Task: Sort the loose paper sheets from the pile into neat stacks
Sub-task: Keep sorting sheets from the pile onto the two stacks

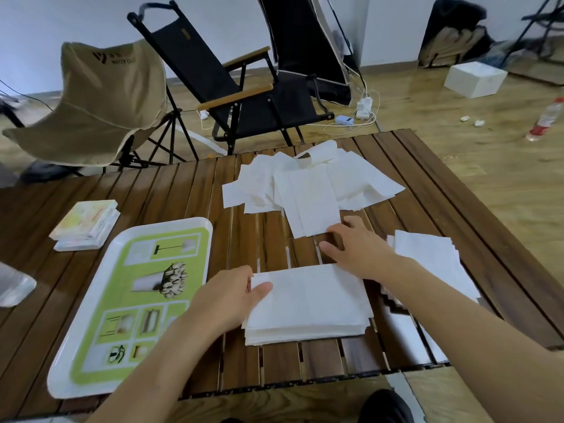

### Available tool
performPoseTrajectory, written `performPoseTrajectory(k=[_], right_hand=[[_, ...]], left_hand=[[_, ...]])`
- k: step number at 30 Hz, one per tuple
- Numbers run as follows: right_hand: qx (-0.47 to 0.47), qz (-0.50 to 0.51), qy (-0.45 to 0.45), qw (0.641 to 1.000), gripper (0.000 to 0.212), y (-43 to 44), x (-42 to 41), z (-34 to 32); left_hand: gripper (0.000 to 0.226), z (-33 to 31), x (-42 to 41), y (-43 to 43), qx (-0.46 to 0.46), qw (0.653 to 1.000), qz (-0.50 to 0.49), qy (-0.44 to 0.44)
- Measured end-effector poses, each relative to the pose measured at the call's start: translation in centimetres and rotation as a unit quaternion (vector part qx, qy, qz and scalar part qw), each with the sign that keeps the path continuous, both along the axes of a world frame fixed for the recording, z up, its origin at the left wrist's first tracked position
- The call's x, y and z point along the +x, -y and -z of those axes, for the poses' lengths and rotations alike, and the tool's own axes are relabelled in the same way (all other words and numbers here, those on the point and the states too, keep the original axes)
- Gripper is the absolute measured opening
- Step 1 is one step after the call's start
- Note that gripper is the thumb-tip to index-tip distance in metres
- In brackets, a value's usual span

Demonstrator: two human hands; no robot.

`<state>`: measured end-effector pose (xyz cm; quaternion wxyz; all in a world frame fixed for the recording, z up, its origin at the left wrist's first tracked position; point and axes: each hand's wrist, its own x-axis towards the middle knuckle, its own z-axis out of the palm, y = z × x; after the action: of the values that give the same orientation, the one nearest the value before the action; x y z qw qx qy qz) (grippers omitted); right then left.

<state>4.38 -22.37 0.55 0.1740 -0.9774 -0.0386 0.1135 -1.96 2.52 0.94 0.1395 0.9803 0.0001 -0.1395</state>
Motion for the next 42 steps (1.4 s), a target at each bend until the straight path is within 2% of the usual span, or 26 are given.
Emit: performPoseTrajectory(k=[7, 11, 15, 17, 19, 23, 25, 28, 31, 35, 38, 40, 42], right_hand=[[0.004, 0.0, 0.059, 0.998, 0.046, -0.5, 0.5, 1.2], [0.032, 0.005, 0.121, 0.992, 0.035, 0.2, 0.2, 0.7], [0.091, 0.054, 0.248, 0.963, 0.024, 1.7, -0.2, -1.5], [0.138, 0.094, 0.276, 0.947, 0.014, 2.2, -0.7, -2.6], [0.202, 0.132, 0.265, 0.934, 0.007, 2.6, -1.3, -3.3], [0.249, 0.118, 0.25, 0.928, 0.017, 3.1, -1.7, -4.0], [0.264, 0.109, 0.249, 0.925, 0.018, 3.0, -1.7, -4.1], [0.284, 0.118, 0.255, 0.917, 0.015, 2.7, -1.8, -4.1], [0.323, 0.141, 0.218, 0.91, 0.01, 2.6, -1.6, -4.5], [0.374, 0.141, 0.15, 0.904, 0.011, 2.2, -2.0, -5.1], [0.438, 0.151, 0.095, 0.881, 0.011, 2.3, -2.4, -5.3], [0.508, 0.154, 0.023, 0.847, 0.013, 2.7, -2.5, -5.4], [0.563, 0.151, -0.052, 0.811, 0.016, 3.1, -2.7, -5.7]], left_hand=[[0.039, -0.4, -0.2, 0.5, 0.044, 0.999, 0.015, 0.011], [0.031, -0.8, -0.4, 0.9, 0.067, 0.996, 0.001, 0.062], [0.023, -1.1, 0.1, 1.3, 0.006, 0.988, -0.05, 0.144], [0.019, -1.4, 0.4, 1.6, -0.035, 0.982, -0.074, 0.17], [0.017, -1.5, 0.8, 2.0, -0.109, 0.972, -0.097, 0.185], [0.013, -1.3, 1.7, 2.9, -0.318, 0.924, -0.125, 0.174], [0.015, -1.1, 2.1, 3.1, -0.357, 0.912, -0.117, 0.166], [0.025, -0.8, 2.4, 3.5, -0.374, 0.912, -0.099, 0.133], [0.038, -0.5, 2.1, 4.1, -0.336, 0.93, -0.057, 0.135], [0.047, -0.1, 2.3, 5.2, -0.258, 0.949, 0.064, 0.172], [0.053, -0.2, 2.8, 6.0, -0.208, 0.954, 0.056, 0.21], [0.039, -0.8, 2.9, 6.1, -0.196, 0.938, 0.018, 0.286], [0.02, -1.4, 2.8, 5.6, -0.154, 0.91, 0.026, 0.384]])
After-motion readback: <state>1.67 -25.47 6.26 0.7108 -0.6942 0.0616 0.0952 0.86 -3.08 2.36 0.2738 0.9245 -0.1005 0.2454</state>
